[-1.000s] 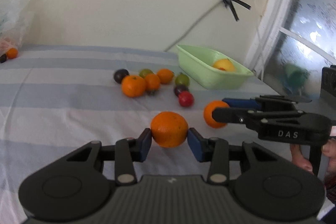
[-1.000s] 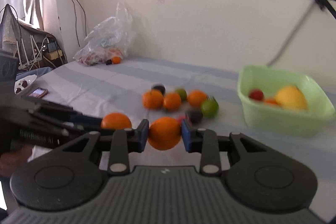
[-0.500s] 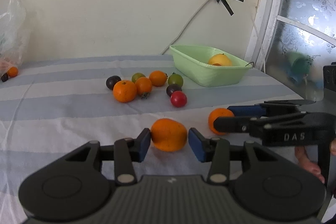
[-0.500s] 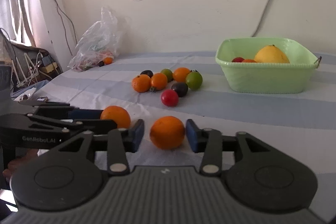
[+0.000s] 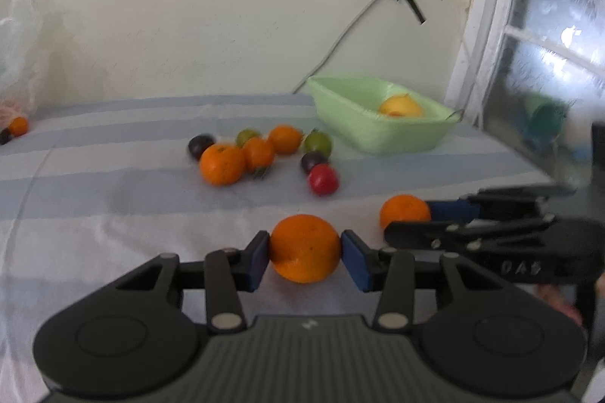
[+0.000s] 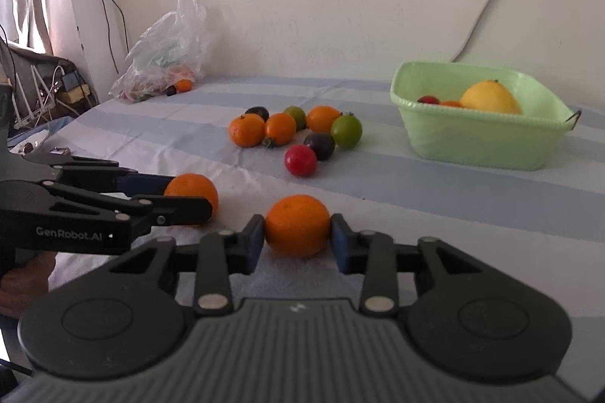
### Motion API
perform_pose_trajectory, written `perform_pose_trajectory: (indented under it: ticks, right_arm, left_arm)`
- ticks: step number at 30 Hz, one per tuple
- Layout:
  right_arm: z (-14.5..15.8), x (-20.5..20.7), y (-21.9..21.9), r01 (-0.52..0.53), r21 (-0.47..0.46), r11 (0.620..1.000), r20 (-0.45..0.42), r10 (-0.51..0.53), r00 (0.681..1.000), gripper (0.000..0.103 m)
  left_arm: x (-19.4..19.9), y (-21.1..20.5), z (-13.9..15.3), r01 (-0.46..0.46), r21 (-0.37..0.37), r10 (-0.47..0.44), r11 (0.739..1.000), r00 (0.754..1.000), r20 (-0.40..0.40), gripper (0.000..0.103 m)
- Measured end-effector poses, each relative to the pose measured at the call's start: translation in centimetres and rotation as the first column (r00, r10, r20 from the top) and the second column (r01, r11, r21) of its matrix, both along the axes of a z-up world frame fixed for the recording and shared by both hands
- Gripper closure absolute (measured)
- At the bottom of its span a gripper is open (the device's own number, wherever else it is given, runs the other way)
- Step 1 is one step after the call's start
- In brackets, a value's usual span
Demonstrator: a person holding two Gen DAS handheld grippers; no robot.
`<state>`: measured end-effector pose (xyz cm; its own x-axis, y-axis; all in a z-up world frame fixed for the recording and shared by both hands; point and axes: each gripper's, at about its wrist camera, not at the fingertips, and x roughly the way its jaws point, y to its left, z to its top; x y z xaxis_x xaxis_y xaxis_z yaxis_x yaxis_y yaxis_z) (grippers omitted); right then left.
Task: Organize fruits
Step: 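Carry both oranges over the green bin and open both tools to drop them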
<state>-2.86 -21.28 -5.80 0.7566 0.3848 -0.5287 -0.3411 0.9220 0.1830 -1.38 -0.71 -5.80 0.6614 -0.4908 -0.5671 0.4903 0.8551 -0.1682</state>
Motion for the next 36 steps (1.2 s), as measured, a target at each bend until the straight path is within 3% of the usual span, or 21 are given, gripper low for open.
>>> perform_pose_trajectory:
  ticks: [4, 8, 13, 19, 24, 27, 29, 32, 36]
  right_arm:
    - [1.7, 0.7, -2.0, 0.089, -0.004, 0.996, 0.097, -0.088, 0.991, 0.063]
    - [3.8, 2.6, -5.0, 0.202, -0.016, 0.979, 0.205, -0.194, 0.959, 0.063]
    - [4.3, 6.7, -9.4, 0.340, 0.004, 0.940, 0.206, -0.333, 0.920, 0.063]
    - [2.6, 10.2, -12.3, 0.393, 0.011, 0.920, 0.153, -0.390, 0.908, 0.063]
    - [2.0, 11.0, -12.1, 0.384, 0.012, 0.923, 0.143, -0.381, 0.913, 0.061]
    - [2.2, 10.7, -11.8, 0.392, 0.006, 0.920, 0.179, -0.387, 0.905, 0.045]
    - [2.3, 10.3, -12.0, 0.395, 0.021, 0.918, 0.201, -0.391, 0.898, 0.044]
    - [2.7, 9.3, -12.2, 0.397, 0.046, 0.917, 0.232, -0.396, 0.888, 0.044]
    - [3.7, 7.2, -11.9, 0.369, 0.084, 0.926, 0.287, -0.377, 0.881, 0.044]
  left_arm:
    - [2.7, -2.2, 3.5, 0.050, -0.061, -0.048, 0.997, 0.998, 0.040, 0.061]
    - [7.1, -6.1, 6.0, 0.086, -0.089, -0.080, 0.992, 0.994, 0.069, 0.061]
    - [14.6, -11.1, 5.8, 0.090, -0.142, -0.102, 0.986, 0.992, -0.080, 0.061]
    - [19.8, -14.2, 3.3, 0.055, -0.137, -0.080, 0.989, 0.979, -0.187, 0.061]
    - [21.1, -16.2, 1.9, 0.068, -0.084, -0.083, 0.994, 0.976, -0.202, 0.060]
    - [21.4, -17.0, 1.9, 0.076, -0.075, -0.089, 0.994, 0.977, -0.193, 0.059]
    - [20.9, -16.7, 2.6, 0.082, -0.091, -0.098, 0.992, 0.978, -0.186, 0.057]
    - [18.9, -14.2, 4.7, 0.089, -0.136, -0.107, 0.987, 0.986, -0.129, 0.057]
    - [15.3, -7.1, 7.6, 0.052, -0.221, -0.065, 0.974, 0.997, -0.051, 0.057]
